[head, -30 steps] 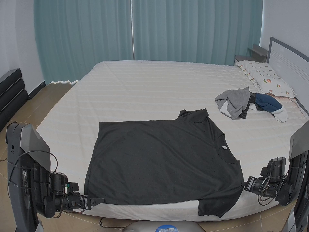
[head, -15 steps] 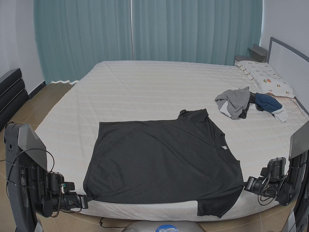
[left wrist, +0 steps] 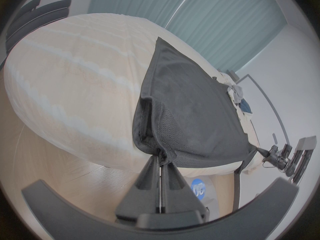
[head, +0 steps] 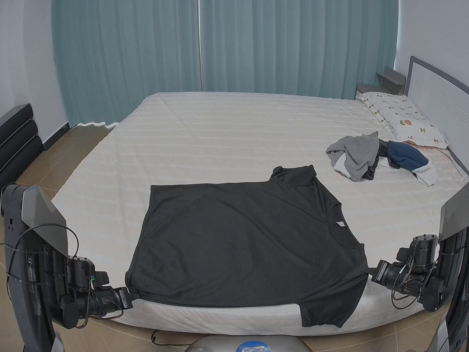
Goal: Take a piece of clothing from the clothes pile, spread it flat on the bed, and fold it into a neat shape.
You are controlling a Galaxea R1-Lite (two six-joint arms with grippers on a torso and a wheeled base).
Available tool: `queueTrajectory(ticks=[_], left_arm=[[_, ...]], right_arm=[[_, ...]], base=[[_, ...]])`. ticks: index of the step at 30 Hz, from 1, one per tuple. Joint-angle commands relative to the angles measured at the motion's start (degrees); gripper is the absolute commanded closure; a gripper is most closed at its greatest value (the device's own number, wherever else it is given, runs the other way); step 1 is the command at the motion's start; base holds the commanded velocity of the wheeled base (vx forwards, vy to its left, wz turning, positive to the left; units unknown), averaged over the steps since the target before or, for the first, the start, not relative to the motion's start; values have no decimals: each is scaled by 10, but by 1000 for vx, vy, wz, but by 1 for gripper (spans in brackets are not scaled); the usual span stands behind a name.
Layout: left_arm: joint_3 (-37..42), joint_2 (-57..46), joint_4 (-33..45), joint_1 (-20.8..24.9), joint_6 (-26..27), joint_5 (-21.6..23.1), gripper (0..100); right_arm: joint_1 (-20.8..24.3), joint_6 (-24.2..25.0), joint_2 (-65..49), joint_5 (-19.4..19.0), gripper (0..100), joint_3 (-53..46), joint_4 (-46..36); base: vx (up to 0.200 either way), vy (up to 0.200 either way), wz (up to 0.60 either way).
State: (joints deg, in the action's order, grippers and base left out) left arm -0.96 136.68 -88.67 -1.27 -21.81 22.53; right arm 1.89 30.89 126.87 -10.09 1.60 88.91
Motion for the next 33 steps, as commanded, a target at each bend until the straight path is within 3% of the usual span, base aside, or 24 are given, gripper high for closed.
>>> queueTrajectory(ticks=[1,15,16,23,25,26,27,28,33], left_arm=[[8,-37,-1,-6,-25,0,100],[3,-12,-1,-4,-37,1,100],[4,-12,-1,-4,-37,1,100],[6,-12,-1,-3,-37,1,100],[6,-12,-1,-3,-37,1,100],[6,-12,-1,-3,-37,1,100],[7,-12,-1,-3,-37,1,100],[7,-12,-1,-3,-37,1,100],[8,-12,-1,-3,-37,1,100]], right_arm=[[-6,0,7,-7,100,36,7],[4,-2,71,-19,100,138,7],[4,0,76,-23,0,140,7],[-17,2,39,-70,0,108,7],[-29,0,15,-119,0,81,7],[-29,0,15,-119,0,81,7],[-42,-8,-6,-176,0,50,7],[-45,-14,-9,-192,0,38,7],[-45,-65,32,-199,0,3,7]], base=[[0,0,0],[0,0,0],[0,0,0],[0,0,0],[0,0,0],[0,0,0],[0,0,0],[0,0,0],[0,0,0]])
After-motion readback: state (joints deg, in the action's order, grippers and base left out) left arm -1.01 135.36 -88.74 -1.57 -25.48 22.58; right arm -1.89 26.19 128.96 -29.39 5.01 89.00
